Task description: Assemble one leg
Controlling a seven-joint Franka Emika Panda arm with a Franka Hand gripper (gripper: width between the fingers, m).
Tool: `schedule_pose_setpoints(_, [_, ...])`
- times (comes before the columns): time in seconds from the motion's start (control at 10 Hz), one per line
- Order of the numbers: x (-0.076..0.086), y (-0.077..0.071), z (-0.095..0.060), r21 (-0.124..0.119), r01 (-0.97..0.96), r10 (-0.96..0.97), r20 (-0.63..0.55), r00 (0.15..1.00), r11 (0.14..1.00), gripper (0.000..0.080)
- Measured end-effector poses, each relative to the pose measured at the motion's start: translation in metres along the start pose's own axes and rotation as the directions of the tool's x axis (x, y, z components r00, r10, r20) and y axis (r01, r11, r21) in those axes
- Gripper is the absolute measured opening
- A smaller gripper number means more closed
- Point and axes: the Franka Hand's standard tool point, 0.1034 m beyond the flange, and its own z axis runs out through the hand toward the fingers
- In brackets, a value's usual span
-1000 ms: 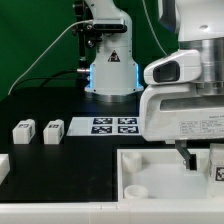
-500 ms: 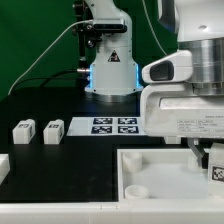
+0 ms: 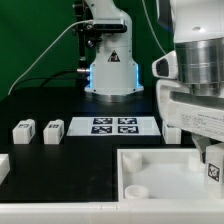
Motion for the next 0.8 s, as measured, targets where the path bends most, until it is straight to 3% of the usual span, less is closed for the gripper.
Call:
schedule_pose_setpoints(0.2, [-0.0007, 0.0005, 0.0008, 0.023, -0.331, 0.329, 0.054, 0.943, 0.943, 0.0297])
schedule_pose_setpoints(0.3, [-0.0005, 0.0013, 0.0007, 0.024, -0.434, 0.431, 0.076, 0.899, 0.901, 0.0297])
schedule_pose_setpoints(0.5, [-0.0010, 0.0018, 0.0011, 0.020, -0.453, 0.450, 0.076, 0.890, 0.891, 0.0297])
schedule_pose_setpoints(0.6, [-0.0011, 0.0020, 0.0013, 0.020, -0.453, 0.450, 0.076, 0.890, 0.892, 0.0375])
schedule_pose_setpoints(0.7, [-0.0010, 0.0020, 0.0014, 0.022, -0.427, 0.424, 0.075, 0.902, 0.904, 0.0564])
schedule_pose_setpoints(0.8, [-0.0013, 0.0025, 0.0017, 0.024, -0.385, 0.382, 0.074, 0.921, 0.923, 0.0564])
